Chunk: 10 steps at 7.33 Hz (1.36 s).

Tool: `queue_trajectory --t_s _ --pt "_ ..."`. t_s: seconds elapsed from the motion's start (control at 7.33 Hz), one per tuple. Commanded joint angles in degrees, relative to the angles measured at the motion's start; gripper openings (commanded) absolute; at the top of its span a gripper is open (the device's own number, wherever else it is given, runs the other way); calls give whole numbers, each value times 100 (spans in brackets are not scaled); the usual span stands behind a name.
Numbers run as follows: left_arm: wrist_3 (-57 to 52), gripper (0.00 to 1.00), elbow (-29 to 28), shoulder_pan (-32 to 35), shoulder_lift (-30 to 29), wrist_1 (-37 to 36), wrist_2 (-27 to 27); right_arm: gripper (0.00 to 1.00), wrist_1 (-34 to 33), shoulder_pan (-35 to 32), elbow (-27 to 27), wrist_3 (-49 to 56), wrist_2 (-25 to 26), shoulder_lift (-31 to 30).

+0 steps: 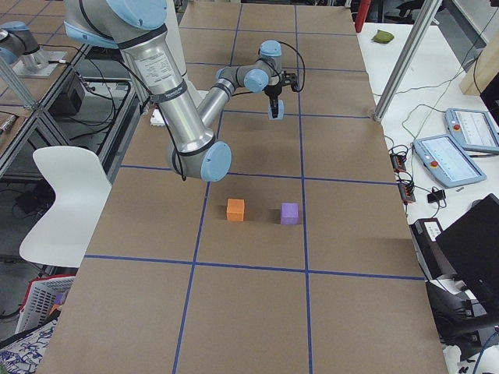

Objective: Place blue block between orange and purple blocks
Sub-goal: 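Carry the light blue cube with the right gripper between the purple and orange cubes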

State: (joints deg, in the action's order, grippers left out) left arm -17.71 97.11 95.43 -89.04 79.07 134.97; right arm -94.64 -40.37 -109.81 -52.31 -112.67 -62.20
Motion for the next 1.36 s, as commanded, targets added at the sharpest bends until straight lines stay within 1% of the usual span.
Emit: queue_trajectory --t_s 0.0,0.14,0.27,0.41,0.55,0.68,0.82,0.95,1.09,1.23 --pt "574 100 1 -6 88 546 38 39 -55 -863 -629 1095 -456 -1202" --pt "602 100 1 -6 97 600 38 39 137 -1355 -621 1683 -849 -1703" --pt "602 100 1 -6 97 601 38 39 565 -1734 -612 2063 -1123 -2308" --pt "594 100 1 -6 97 610 38 39 1100 -1833 -551 2085 -1117 -2836" --pt "594 100 9 -6 97 610 38 39 1784 -1860 -272 1998 -1117 -3259" --pt "594 100 9 -6 97 610 38 39 2609 -1852 96 1875 -1108 -3611" --pt "594 100 9 -6 97 610 38 40 3574 -1843 535 1221 -1099 -3832" --pt "594 100 9 -6 97 610 38 40 4706 -1843 1027 458 -1091 -3852" --pt "594 100 9 -15 89 610 38 40 5205 -1791 1388 119 -1073 -3843" --pt "594 100 9 -15 97 610 38 40 5210 -1668 1409 29 -916 -3843"
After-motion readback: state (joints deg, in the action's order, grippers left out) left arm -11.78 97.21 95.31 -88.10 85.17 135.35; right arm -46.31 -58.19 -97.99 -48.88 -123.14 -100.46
